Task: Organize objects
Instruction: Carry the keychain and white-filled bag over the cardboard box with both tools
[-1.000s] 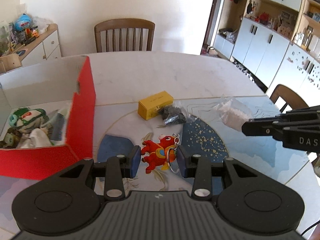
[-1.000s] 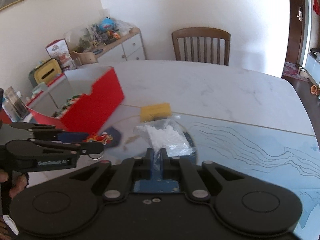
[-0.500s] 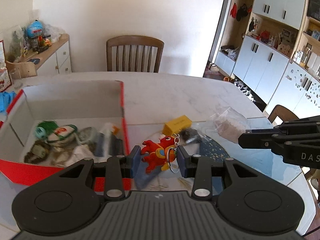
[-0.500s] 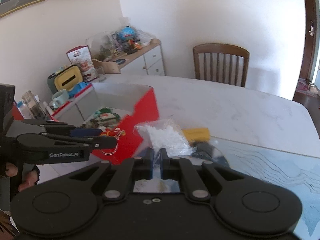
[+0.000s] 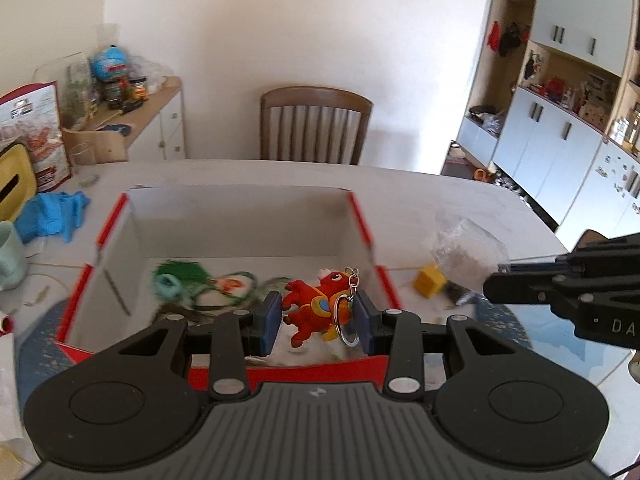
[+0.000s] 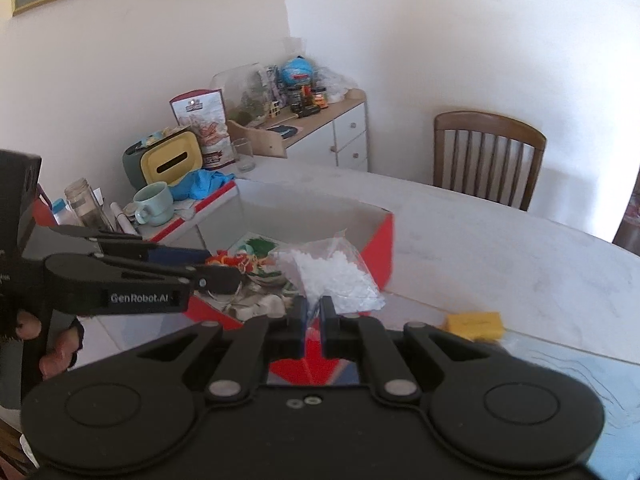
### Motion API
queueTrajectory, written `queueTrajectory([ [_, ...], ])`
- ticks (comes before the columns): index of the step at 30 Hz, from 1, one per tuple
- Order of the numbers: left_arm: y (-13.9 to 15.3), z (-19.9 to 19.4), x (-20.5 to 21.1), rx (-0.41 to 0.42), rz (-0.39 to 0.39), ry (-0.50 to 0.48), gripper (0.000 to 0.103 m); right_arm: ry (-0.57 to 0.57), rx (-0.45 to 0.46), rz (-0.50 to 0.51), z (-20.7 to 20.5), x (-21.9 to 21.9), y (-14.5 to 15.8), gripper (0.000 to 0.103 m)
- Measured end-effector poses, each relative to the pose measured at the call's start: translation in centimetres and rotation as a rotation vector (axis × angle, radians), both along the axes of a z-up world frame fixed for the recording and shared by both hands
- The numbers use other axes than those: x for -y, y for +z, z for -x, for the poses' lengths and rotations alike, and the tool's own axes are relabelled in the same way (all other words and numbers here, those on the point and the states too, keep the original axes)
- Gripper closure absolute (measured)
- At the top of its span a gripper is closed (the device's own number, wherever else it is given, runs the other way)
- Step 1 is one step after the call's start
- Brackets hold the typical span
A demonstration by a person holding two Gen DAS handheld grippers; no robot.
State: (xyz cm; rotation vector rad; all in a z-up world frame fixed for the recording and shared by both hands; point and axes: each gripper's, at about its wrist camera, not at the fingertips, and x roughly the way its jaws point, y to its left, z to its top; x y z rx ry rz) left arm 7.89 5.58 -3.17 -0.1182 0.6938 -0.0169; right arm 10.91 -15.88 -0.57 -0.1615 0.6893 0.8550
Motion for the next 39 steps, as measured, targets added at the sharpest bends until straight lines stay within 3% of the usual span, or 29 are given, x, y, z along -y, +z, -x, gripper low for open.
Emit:
queueTrajectory([
  [6, -0.3, -1.1, -4.0, -0.001, -0.025, 0.034, 0.065, 0.024, -0.004, 0.04, -0.4, -4.1, -1.0, 0.098],
  [15, -1.9, -6.5, -8.9, -0.047, -0.052, 0.065, 0.065, 0.044, 0.007, 0.115, -1.3, -9.4, -2.7, 0.098],
  [26, -5.6, -12.5, -10.3, -0.155, -0.117, 0.042, 0.065, 0.026, -0.023, 0.191, -3.7, -13.5, -5.7, 0.098],
  [39, -9.0, -15.3, -10.9, -0.338, -0.097, 0.031, 0.065, 0.028, -0.082, 0.262, -5.0, -15.9, -8.5, 0.098],
])
